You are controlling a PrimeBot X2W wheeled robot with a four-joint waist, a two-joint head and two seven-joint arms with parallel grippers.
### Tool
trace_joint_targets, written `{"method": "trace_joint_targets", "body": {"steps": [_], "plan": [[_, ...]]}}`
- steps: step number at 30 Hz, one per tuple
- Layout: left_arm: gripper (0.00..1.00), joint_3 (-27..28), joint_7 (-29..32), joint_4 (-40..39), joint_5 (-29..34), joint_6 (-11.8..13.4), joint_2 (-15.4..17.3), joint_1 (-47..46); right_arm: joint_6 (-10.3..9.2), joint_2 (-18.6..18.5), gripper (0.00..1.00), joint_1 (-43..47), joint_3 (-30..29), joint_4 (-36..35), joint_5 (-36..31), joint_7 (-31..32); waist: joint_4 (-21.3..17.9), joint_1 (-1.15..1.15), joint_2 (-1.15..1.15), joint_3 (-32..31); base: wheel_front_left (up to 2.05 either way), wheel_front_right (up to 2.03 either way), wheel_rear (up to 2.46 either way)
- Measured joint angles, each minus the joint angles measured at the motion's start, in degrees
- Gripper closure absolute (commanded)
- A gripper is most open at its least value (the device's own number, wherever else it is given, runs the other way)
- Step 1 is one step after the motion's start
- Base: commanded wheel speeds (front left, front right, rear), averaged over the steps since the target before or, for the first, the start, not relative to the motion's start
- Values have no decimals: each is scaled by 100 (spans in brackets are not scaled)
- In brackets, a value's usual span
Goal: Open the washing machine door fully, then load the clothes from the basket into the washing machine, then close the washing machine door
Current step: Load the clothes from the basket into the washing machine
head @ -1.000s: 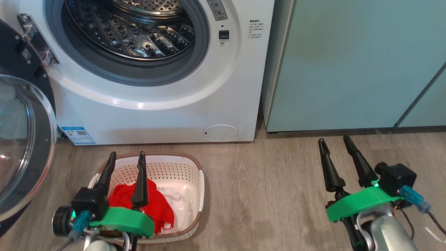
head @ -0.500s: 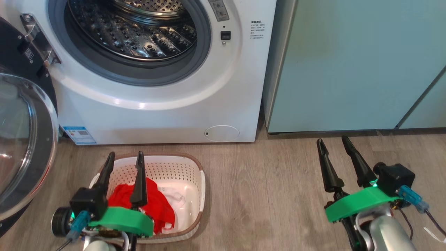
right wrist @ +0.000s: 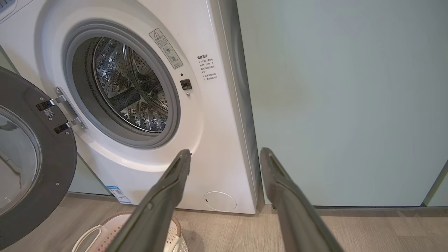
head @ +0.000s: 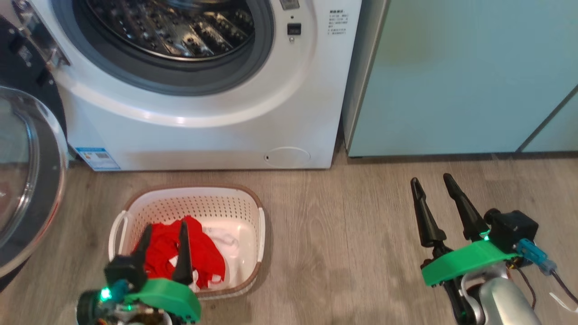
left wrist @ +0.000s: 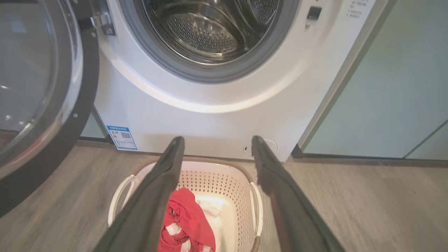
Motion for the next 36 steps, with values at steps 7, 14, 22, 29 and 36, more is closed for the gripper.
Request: {"method": "trace_joint_targets", "body": {"steps": [7,14,22,29,36], "plan": [[0,-226,1,1614,187,8,-3,-406,0,0,0,-191,4,-68,-7,-1,-72,0,0,442,0,0,0],[0,-341,2,3112,399,-148,3,-1523,0,1,0,-542,26,-198,-57,-1,-210,0,0,1133,0,0,0],[0,-336,2,4829,544,-235,368,-2911,0,3,0,-964,254,-311,4,0,-509,1,0,2185,0,0,0],[0,-336,2,5657,604,-190,683,-3921,0,2,0,-1200,334,-470,172,-1,-817,1,0,3025,0,0,0],[0,-414,205,6108,715,-181,1072,-4440,0,3,0,-1434,447,-590,374,-1,-1157,2,0,3727,0,0,0]]}}
